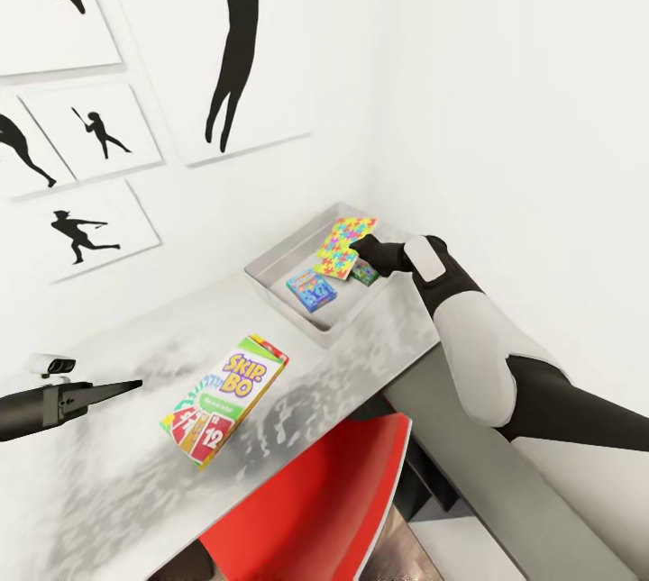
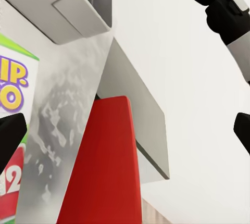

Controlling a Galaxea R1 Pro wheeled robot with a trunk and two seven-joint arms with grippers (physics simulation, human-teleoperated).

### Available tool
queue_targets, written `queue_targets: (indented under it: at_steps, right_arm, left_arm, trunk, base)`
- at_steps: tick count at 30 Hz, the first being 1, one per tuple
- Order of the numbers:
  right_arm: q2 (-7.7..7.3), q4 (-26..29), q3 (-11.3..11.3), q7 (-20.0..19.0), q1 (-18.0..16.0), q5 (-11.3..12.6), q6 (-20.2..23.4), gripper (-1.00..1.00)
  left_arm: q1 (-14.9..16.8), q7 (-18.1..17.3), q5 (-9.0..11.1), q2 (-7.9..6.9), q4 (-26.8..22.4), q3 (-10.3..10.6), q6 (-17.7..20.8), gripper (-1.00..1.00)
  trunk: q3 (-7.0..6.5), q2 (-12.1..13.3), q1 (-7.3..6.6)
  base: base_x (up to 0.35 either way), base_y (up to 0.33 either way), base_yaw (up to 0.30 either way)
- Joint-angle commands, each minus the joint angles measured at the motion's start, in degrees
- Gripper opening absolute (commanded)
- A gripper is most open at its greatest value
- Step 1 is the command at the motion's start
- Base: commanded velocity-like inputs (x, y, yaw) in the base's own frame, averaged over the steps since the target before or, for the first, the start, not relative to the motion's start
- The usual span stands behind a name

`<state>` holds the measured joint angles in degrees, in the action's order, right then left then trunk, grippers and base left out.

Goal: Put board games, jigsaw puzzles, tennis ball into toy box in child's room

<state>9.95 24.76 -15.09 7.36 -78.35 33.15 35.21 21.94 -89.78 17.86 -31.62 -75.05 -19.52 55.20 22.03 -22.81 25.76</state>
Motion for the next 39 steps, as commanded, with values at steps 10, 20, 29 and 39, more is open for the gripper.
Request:
queue_targets:
  at_steps: [10, 20, 29, 39]
  right_arm:
    - [0.05, 0.30, -0.20, 0.55, -1.37, 0.60, 0.49, -1.00]
    - [0.05, 0.12, -0.11, 0.52, -3.14, 0.60, 0.62, -1.00]
    - [0.05, 0.18, -0.11, 0.37, -3.21, 0.60, 0.65, -1.00]
    - [0.05, 0.12, -0.11, -0.06, -3.13, 0.65, 0.71, -1.00]
  left_arm:
    - [0.03, -0.22, -0.07, -0.02, -0.01, 0.01, 0.61, 1.00]
    - [0.03, -0.22, 0.04, -0.02, -0.01, 0.01, 0.61, 1.00]
    - [0.03, -0.22, 0.07, -0.02, -0.01, 0.01, 0.61, 1.00]
    - [0.03, -0.22, 0.07, -0.02, -0.01, 0.01, 0.61, 1.00]
  trunk:
    - [1.03, -0.11, 0.03]
    - [1.96, -0.11, 0.03]
    - [2.79, -0.11, 0.03]
    - [3.14, -0.11, 0.03]
  base:
    - [0.000, 0.000, 0.000]
    - [0.000, 0.000, 0.000]
    - [0.000, 0.000, 0.000]
    - [0.000, 0.000, 0.000]
